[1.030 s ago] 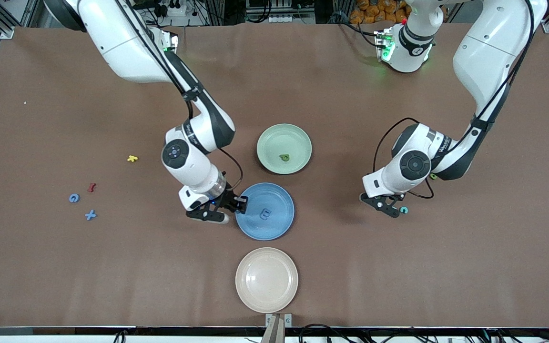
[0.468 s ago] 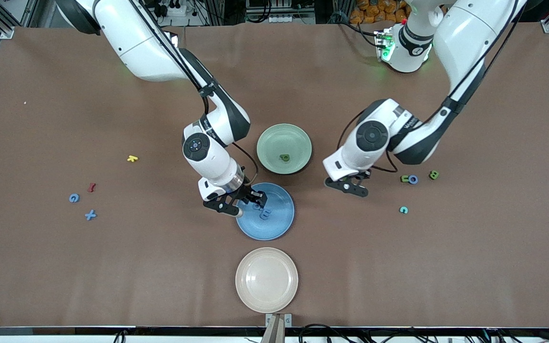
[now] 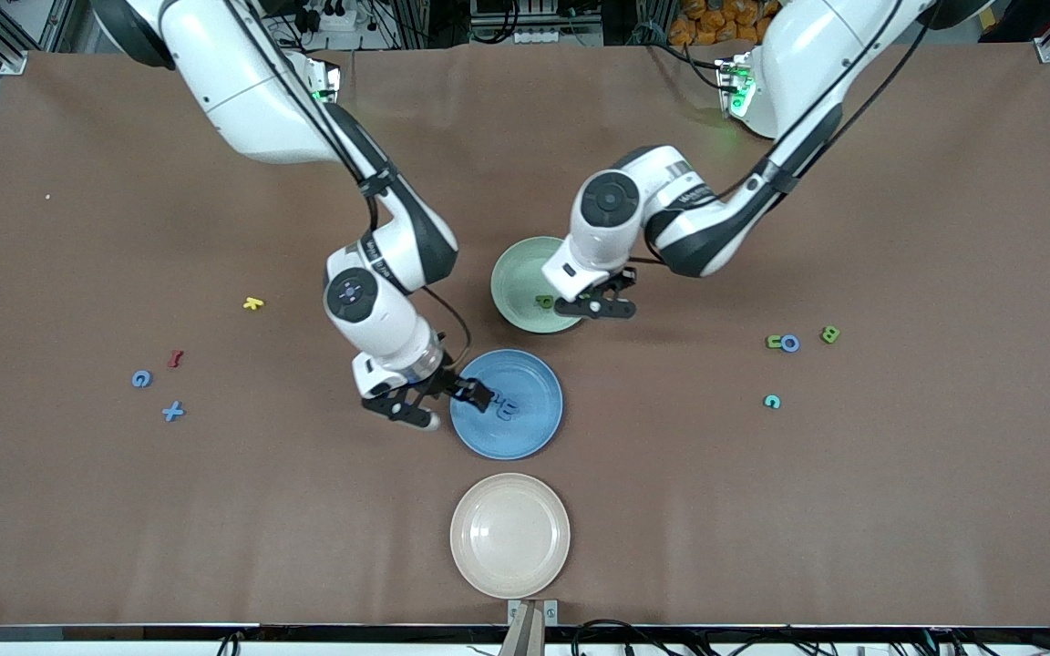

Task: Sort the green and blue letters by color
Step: 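Place the G on the blue plate while the left gripper carries the N, then release the N on the green plate while the right gripper reaches the X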

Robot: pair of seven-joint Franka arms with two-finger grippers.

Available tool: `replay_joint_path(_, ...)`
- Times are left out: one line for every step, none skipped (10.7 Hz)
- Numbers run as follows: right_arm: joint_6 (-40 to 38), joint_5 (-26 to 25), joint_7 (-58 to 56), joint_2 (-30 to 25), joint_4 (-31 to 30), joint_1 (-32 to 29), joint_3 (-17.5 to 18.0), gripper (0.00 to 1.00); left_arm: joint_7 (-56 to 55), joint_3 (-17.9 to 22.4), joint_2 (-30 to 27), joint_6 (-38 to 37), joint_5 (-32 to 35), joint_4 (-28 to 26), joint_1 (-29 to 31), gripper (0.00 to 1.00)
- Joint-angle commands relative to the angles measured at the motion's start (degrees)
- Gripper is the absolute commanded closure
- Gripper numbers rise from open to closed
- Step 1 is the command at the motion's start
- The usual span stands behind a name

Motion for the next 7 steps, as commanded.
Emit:
replay_joint_path(-5.5, -1.4, -6.3, -4.6, -3.1, -8.3, 0.8, 0.00, -9.4, 0.5, 1.8, -0.8, 0.0, 1.3, -4.2, 1.00)
replay_joint_path(-5.8, -1.5, -10.7, -5.9, -4.9, -11.2, 0.8, 0.00, -10.4, 0.6, 2.6, -0.8, 0.5, 1.5, -5.0, 1.00)
replay_joint_path(-5.8, -2.6, -15.0, -6.8, -6.7, -14.2, 0.8, 0.00, -11.2, 0.6, 2.6, -0.8, 0.9, 1.5, -5.3, 0.90)
replay_joint_path(-5.8, -5.0, -17.9, -7.5, -7.9, -17.1, 0.7, 0.00, -10.6, 0.7, 2.6, -0.8, 1.0, 1.6, -5.1, 0.58)
replay_joint_path(-5.9, -9.2, -20.7, -7.7, -9.0, -20.6, 0.7, 0.00, -9.0, 1.5, 2.4, -0.9, 1.6, 2.1, -5.1, 0.11)
replay_joint_path(-6.2, -12.3, -24.3, -7.7, -9.1, -23.8, 0.7, 0.00, -8.2, 1.7, 2.1, -1.0, 1.6, 2.1, -5.0, 0.00)
replay_joint_path(-7.1, -12.9, -28.6, -7.7, -9.1, -26.2, 0.7, 0.00, -8.2, 1.7, 1.6, -1.2, 1.6, 2.2, -4.2, 0.00)
